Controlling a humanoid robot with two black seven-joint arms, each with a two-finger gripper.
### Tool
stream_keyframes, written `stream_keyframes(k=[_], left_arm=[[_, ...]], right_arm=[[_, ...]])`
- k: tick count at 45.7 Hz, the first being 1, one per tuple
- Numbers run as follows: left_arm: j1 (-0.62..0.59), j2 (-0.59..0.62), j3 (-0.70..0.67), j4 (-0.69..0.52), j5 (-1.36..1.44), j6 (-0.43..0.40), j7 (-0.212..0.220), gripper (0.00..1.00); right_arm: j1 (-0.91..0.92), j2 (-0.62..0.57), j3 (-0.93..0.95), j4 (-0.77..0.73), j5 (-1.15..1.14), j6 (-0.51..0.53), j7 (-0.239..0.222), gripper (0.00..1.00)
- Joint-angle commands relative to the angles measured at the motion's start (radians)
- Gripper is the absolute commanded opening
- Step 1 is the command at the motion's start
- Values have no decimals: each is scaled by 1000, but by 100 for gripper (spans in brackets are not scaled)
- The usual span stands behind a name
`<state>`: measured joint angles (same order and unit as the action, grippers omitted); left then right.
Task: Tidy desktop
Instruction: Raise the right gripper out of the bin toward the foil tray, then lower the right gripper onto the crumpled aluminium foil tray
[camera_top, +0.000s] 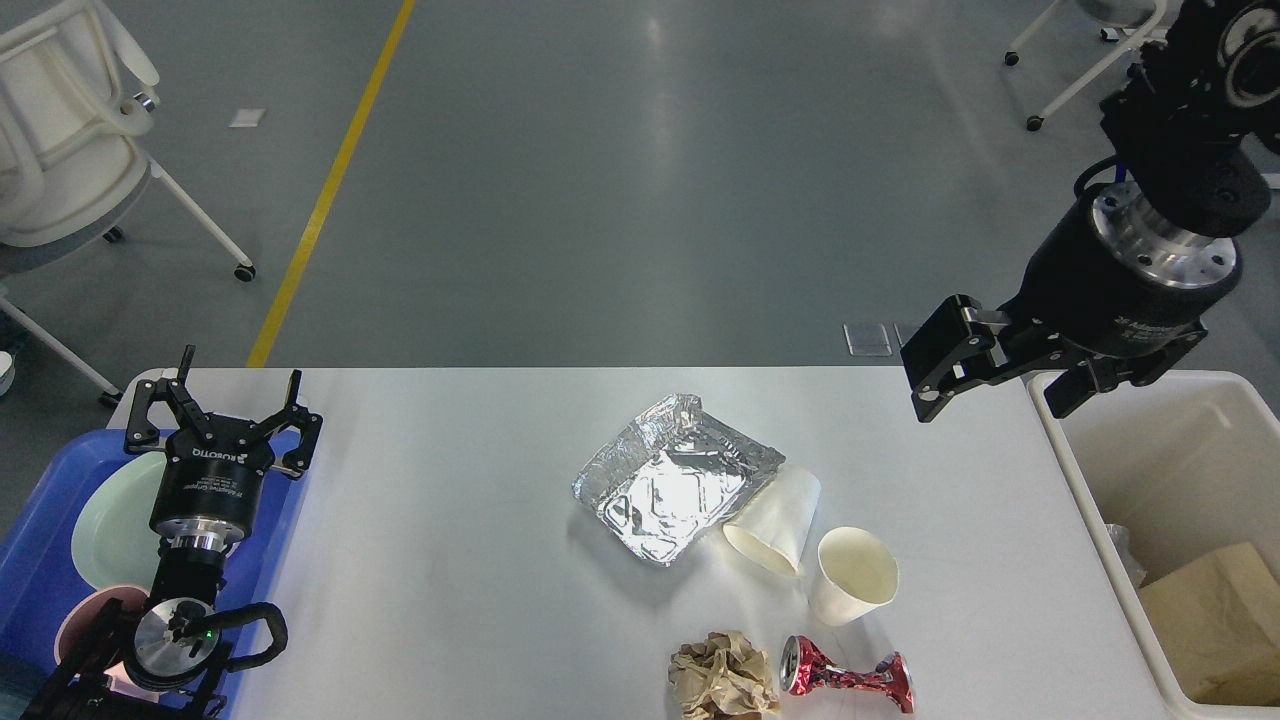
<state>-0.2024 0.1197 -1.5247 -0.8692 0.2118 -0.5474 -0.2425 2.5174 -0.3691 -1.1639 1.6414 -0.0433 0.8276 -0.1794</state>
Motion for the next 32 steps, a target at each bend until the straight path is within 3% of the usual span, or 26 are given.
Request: stream_keyframes(k=[1, 26, 32], left_arm=[[0, 0, 0, 1, 0, 0, 0, 96], [0, 0, 0, 1, 0, 0, 0, 96], [0, 0, 0, 1, 0, 0, 0, 96]], right_arm=[[-14, 65, 1, -14, 66, -21, 0, 99], [-307, 344, 35, -238, 609, -200, -6, 99], [-400, 384, 36, -324, 744, -208, -51, 97]])
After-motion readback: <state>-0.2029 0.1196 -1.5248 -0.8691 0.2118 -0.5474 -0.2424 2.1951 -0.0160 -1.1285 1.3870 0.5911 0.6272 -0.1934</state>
